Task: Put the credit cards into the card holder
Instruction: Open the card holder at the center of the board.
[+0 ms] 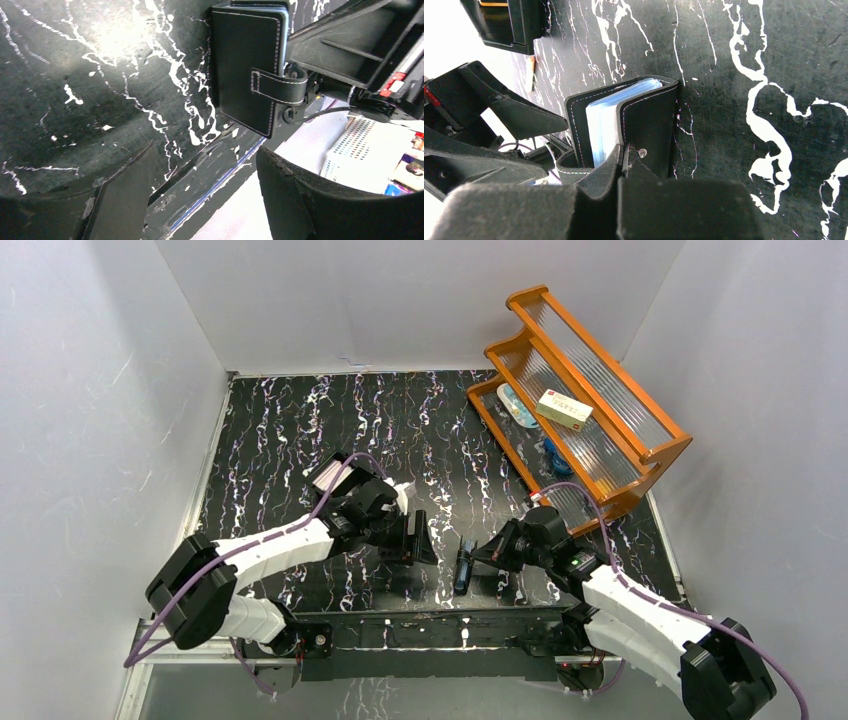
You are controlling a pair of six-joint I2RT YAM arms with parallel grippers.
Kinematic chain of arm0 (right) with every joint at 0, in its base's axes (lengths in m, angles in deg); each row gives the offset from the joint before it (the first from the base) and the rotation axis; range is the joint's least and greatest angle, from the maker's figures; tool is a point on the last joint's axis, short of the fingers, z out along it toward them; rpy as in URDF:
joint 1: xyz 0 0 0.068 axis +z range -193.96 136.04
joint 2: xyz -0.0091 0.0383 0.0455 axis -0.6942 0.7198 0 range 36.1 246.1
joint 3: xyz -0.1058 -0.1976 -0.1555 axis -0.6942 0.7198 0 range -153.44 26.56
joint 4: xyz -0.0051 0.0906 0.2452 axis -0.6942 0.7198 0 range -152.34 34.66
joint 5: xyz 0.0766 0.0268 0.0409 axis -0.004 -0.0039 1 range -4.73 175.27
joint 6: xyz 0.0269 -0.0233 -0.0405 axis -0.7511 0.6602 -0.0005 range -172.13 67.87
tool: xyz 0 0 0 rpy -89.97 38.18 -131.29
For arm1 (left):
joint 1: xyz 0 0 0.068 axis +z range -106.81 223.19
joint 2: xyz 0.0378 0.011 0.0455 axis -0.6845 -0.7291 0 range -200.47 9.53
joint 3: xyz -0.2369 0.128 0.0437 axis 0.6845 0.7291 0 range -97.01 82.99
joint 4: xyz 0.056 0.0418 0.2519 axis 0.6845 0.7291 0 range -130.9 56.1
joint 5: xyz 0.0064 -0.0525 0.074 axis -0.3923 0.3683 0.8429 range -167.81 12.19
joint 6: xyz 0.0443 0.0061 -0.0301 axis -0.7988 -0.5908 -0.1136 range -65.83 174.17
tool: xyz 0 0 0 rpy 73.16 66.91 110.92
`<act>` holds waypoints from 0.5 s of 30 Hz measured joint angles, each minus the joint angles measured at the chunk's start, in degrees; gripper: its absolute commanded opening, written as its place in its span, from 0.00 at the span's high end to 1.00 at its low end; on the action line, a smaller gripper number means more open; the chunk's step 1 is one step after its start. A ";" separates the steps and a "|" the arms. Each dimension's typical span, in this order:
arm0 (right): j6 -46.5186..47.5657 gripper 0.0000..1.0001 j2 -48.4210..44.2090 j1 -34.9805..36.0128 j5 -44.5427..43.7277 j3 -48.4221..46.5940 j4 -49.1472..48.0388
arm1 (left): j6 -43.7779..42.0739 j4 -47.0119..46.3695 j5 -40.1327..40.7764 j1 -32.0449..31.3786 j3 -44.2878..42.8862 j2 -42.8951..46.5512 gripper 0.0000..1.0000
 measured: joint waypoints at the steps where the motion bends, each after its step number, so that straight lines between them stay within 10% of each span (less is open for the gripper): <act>1: 0.11 1.00 0.15 -0.07 0.35 0.17 -0.37 | 0.02 -0.68 -0.33 -0.09 0.00 -0.31 0.28; 15: 1.55 1.00 1.38 -0.37 2.73 0.39 -2.69 | 0.55 -9.88 -5.75 -2.73 -3.08 -7.43 0.27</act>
